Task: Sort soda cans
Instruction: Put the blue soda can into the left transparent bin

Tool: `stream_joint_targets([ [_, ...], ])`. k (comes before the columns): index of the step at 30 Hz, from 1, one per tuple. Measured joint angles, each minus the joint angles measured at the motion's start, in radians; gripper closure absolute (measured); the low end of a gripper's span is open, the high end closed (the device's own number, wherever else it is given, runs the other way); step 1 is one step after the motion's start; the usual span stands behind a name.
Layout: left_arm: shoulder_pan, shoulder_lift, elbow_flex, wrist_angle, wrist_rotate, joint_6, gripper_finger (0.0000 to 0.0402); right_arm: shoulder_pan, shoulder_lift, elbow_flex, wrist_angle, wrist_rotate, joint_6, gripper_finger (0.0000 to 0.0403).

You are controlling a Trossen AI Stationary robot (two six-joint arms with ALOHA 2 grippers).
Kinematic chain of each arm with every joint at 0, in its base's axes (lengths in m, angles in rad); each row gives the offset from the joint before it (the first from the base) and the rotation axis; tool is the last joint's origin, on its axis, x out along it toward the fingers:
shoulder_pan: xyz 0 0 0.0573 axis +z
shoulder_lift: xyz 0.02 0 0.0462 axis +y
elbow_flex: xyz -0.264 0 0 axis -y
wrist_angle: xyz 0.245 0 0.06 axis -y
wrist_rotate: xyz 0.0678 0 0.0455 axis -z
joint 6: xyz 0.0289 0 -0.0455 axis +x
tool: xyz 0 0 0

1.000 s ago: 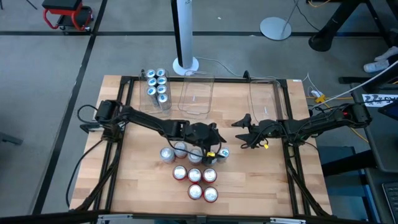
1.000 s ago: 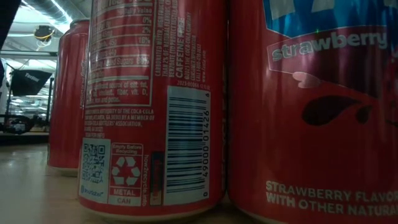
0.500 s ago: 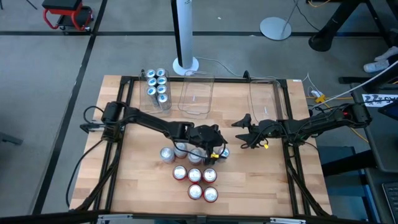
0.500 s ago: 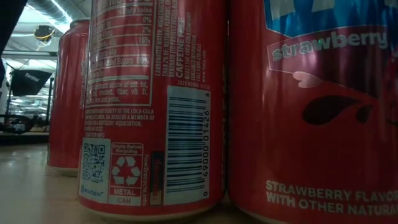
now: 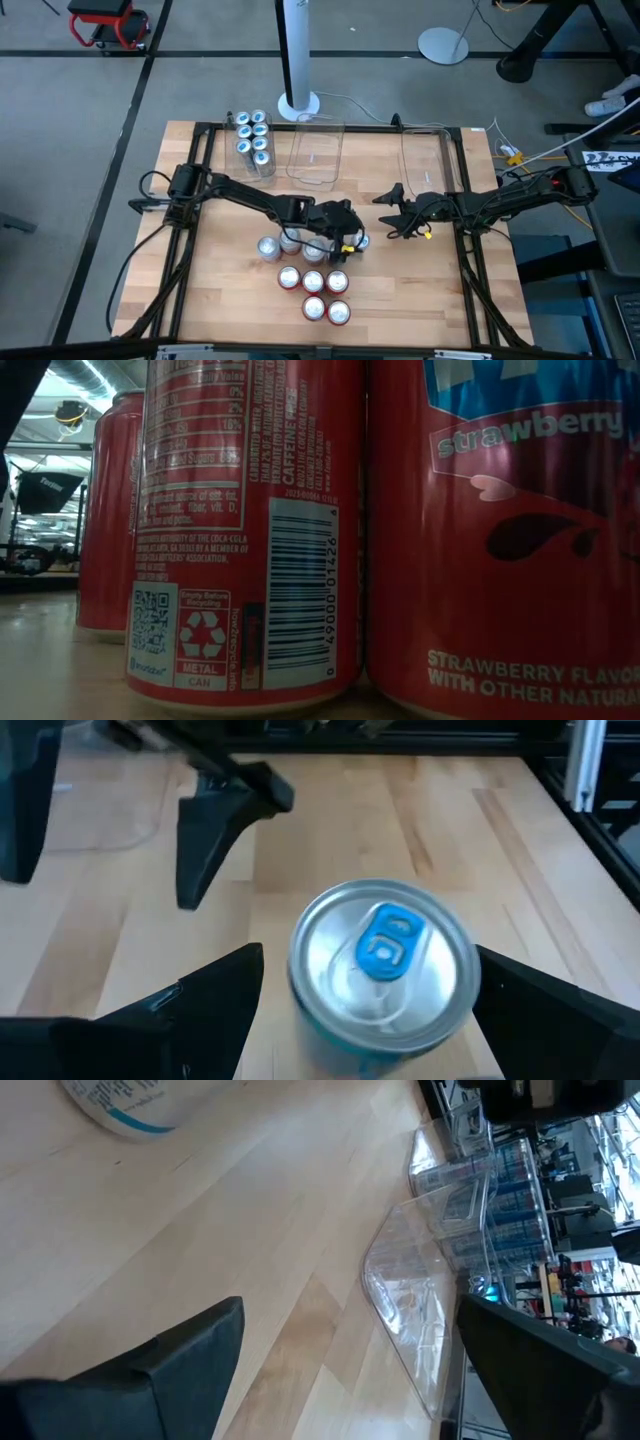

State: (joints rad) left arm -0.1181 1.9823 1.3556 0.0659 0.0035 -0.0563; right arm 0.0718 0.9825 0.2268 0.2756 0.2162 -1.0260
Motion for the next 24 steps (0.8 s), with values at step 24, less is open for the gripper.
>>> stream_joint_targets([
  [24,-0.018,-0.029,-0.002,0.013,-0.067,0.094,0.0173,0.000,0.000,0.000,-0.002,0.000,0.000,0.0036],
])
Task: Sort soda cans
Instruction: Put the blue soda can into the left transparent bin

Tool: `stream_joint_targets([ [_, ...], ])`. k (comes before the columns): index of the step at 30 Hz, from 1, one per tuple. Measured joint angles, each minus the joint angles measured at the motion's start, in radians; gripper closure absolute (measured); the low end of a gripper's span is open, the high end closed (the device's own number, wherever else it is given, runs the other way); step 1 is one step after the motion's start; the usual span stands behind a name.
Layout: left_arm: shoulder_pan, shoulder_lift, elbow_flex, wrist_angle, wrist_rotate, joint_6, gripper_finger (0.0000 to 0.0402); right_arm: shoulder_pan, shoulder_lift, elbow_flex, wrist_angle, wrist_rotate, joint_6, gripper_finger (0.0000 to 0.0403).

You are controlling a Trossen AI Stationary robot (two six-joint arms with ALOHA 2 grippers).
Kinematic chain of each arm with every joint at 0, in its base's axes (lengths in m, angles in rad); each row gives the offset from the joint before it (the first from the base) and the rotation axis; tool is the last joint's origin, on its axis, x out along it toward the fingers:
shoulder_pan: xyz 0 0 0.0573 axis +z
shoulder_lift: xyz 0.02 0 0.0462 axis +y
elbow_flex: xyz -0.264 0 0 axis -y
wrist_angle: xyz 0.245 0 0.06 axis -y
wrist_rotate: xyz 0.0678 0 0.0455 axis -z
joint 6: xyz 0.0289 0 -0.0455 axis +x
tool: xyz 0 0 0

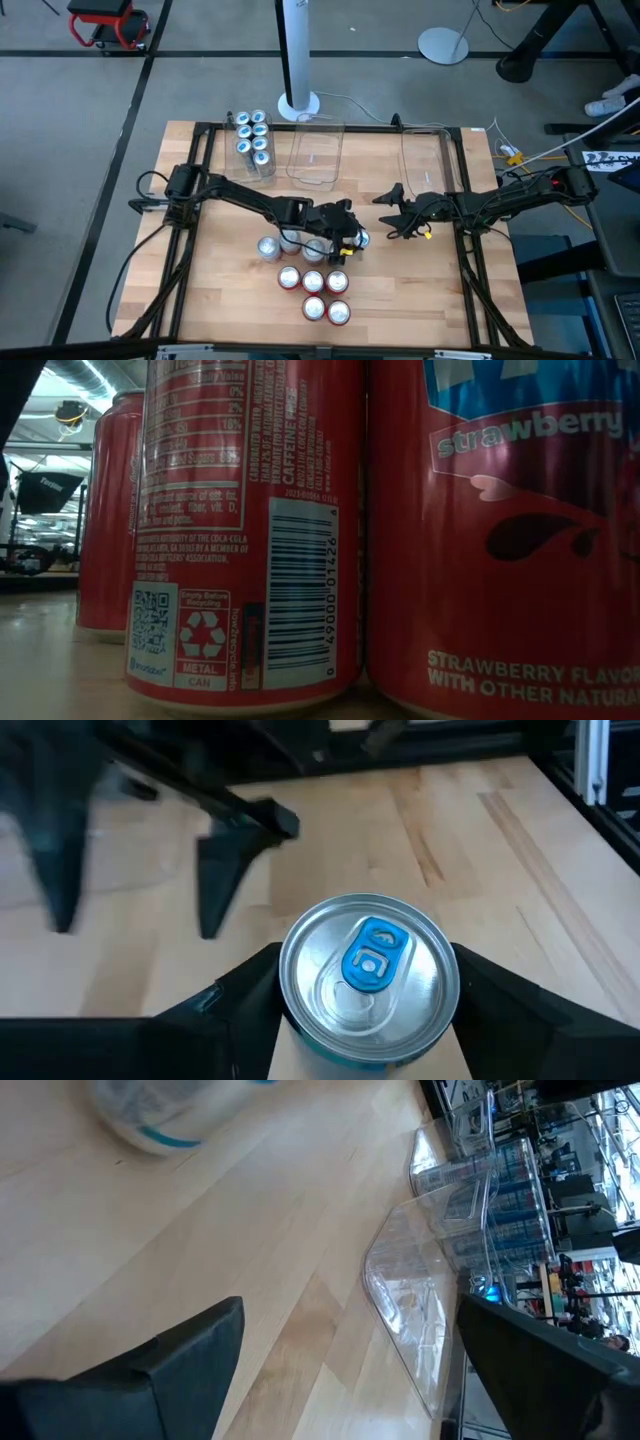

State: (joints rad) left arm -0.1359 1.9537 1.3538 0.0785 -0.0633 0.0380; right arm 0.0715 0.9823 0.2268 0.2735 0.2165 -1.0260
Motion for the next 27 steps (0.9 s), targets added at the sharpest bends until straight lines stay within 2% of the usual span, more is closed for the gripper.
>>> stream_joint_targets([
  [5,-0.026,-0.089,0.000,-0.062,-0.105,0.021,0.0173,0.000,0.000,0.000,-0.004,0.000,0.000,0.0036],
  [14,-0.061,-0.290,0.000,-0.300,-0.385,0.021,0.0173,0.000,0.000,0.000,-0.009,0.000,0.000,0.0036],
  [22,-0.065,-0.487,-0.040,-0.393,-0.482,-0.016,0.0173,0.000,0.000,0.000,-0.009,0.000,0.000,0.0036],
  [27,-0.062,-0.611,-0.099,-0.485,-0.619,-0.064,0.0173,0.000,0.000,0.000,-0.009,0.000,0.000,0.0036],
])
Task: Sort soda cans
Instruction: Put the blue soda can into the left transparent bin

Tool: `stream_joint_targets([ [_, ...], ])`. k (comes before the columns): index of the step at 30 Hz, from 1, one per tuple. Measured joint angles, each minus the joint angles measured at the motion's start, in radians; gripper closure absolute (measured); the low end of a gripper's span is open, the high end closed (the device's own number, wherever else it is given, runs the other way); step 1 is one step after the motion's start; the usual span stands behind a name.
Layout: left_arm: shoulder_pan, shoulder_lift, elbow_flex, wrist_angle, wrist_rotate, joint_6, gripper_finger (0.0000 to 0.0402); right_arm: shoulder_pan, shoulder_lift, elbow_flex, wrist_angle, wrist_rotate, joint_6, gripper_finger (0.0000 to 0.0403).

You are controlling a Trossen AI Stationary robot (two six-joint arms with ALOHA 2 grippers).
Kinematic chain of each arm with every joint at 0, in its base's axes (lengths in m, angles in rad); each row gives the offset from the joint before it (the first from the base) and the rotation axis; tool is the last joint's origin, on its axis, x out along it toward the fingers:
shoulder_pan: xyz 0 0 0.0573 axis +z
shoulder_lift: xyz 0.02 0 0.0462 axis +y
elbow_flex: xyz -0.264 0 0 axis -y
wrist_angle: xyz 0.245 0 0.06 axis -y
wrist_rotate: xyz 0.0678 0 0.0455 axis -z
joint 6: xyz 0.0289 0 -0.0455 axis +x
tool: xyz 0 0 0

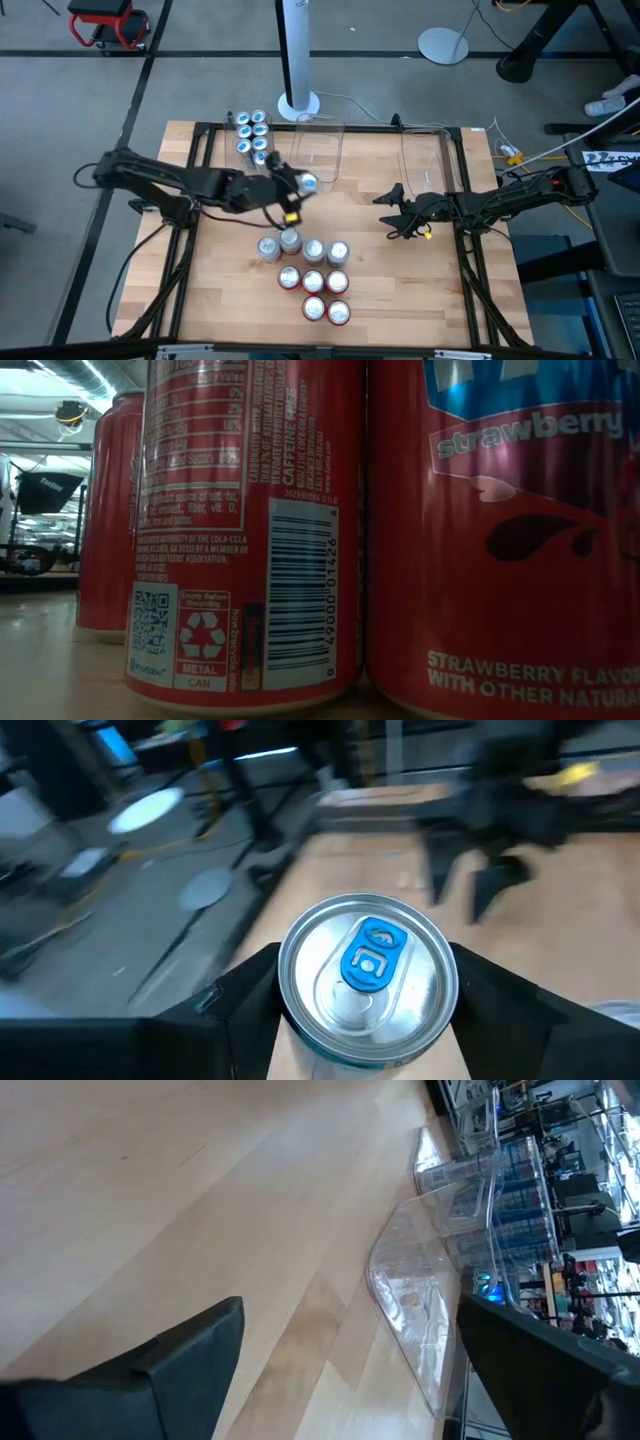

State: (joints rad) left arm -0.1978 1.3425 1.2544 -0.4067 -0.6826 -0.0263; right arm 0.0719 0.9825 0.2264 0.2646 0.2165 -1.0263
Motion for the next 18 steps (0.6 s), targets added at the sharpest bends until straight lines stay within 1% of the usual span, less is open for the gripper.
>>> stream_joint_targets([
  [3,0.004,-0.077,-0.040,-0.081,-0.090,-0.066,0.0173,0.000,0.000,0.000,0.001,0.000,0.000,0.0036],
  [6,0.004,-0.153,-0.084,-0.166,-0.149,-0.150,0.0173,0.000,0.000,0.000,0.003,0.000,0.000,0.0036],
  [13,0.006,-0.291,-0.174,-0.425,-0.316,-0.424,0.0173,0.000,0.000,0.000,0.008,0.000,0.000,0.0036],
  [15,0.016,-0.322,-0.207,-0.473,-0.335,-0.494,0.0173,0.000,0.000,0.000,0.009,0.000,0.000,0.0036],
  [18,0.037,-0.361,-0.255,-0.511,-0.335,-0.573,0.0173,0.000,0.000,0.000,0.011,0.000,0.000,0.0036],
])
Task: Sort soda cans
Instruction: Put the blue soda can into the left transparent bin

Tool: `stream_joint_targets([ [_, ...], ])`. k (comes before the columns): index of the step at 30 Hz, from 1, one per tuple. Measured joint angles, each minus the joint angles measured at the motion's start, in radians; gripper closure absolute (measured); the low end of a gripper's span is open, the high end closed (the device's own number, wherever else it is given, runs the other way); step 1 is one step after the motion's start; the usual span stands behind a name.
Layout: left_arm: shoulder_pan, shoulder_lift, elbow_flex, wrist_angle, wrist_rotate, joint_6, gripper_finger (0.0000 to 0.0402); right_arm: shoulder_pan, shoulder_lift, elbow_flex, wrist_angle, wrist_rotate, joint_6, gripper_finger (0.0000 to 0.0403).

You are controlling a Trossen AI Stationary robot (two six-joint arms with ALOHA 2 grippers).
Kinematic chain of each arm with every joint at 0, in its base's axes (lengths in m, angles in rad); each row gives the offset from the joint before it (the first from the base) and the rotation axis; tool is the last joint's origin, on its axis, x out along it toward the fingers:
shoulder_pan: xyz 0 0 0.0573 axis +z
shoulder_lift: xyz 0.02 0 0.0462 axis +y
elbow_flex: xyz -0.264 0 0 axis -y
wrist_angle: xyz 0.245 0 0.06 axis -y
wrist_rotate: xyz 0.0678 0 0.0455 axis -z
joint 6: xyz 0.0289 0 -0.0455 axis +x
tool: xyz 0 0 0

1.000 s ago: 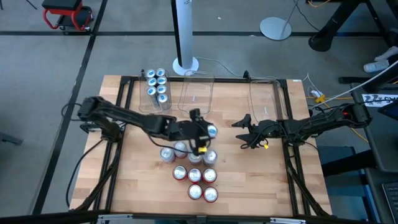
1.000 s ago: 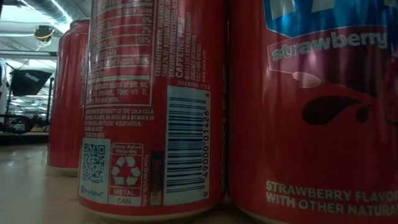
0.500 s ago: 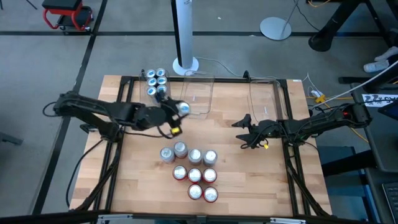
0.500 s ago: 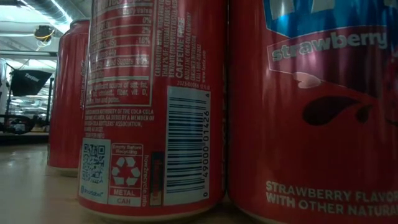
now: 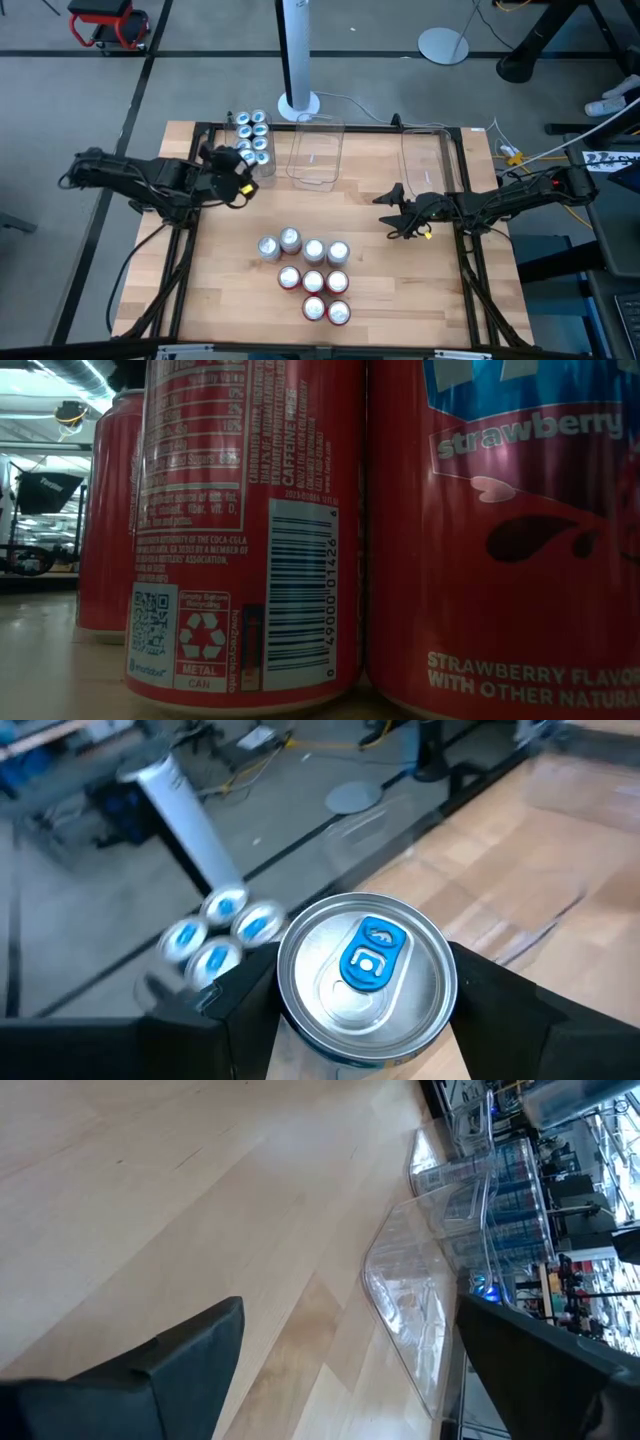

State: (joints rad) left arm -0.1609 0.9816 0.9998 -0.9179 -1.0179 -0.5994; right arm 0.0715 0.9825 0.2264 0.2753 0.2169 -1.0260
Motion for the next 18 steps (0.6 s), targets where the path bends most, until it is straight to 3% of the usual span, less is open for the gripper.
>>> stream_joint_targets([
  [11,0.134,-0.040,-0.160,-0.011,0.013,-0.106,0.0172,0.000,0.000,0.000,0.004,0.000,-0.006,0.0036],
  [18,0.187,-0.040,-0.240,0.065,0.022,-0.104,0.0173,0.000,0.000,0.000,0.005,0.000,-0.018,0.0036],
])
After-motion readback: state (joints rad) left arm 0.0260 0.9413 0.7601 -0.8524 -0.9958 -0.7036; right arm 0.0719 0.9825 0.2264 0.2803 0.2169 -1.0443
